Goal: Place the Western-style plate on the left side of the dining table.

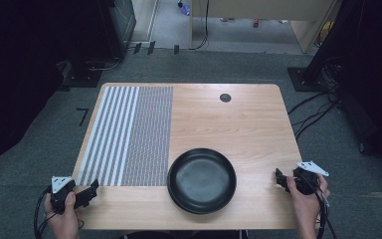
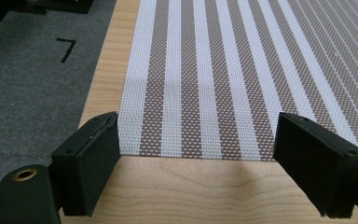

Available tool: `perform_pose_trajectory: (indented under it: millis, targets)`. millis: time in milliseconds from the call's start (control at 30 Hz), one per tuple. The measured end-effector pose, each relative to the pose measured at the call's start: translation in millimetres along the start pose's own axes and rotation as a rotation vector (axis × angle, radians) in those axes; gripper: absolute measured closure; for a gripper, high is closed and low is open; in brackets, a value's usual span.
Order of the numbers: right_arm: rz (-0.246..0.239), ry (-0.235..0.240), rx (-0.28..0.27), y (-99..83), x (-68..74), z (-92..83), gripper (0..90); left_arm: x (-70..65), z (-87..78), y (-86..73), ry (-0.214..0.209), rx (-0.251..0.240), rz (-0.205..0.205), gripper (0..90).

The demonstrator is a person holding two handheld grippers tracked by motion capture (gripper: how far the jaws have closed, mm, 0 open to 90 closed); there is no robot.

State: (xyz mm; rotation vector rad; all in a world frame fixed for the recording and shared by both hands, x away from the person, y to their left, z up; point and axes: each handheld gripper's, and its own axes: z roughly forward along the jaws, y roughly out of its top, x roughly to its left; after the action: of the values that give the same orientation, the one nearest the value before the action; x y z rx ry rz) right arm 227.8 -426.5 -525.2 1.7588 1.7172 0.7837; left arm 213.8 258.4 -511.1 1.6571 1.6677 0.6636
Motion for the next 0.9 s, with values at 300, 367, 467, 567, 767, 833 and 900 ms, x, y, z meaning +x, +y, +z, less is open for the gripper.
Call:
perform_pose_trajectory:
  millis: [300, 367, 467, 567, 767, 833, 900]
  targets:
    - [-0.004, 0.002, 0.001, 0.0, 0.0, 0.3, 15.1, -7.4, -6.3, 8.6, -0.019, -0.025, -0.016, 14.7]
    - [-0.004, 0.002, 0.001, 0.0, 0.0, 0.3, 15.1, -10.2, -8.0, 11.2, -0.024, -0.030, -0.013, 14.7]
    - [-0.004, 0.002, 0.001, -0.1, 0.1, 0.3, 15.0, -14.6, -9.5, 15.6, -0.034, -0.033, -0.011, 14.7]
    - [-0.004, 0.002, 0.001, -0.2, 0.3, 0.2, 15.1, -21.4, -11.0, 22.1, -0.040, -0.040, 0.008, 14.7]
    - [-0.003, 0.003, 0.002, -0.3, 0.6, 0.1, 15.3, -34.8, -13.3, 34.0, -0.057, -0.053, 0.032, 14.7]
    - [-0.005, 0.005, 0.002, -0.3, 0.6, 0.0, 15.4, -39.9, -14.0, 38.8, -0.065, -0.059, 0.040, 14.7]
    - [-0.005, 0.005, 0.001, -0.3, 0.7, 0.0, 15.5, -44.6, -14.8, 44.5, -0.070, -0.068, 0.042, 14.7]
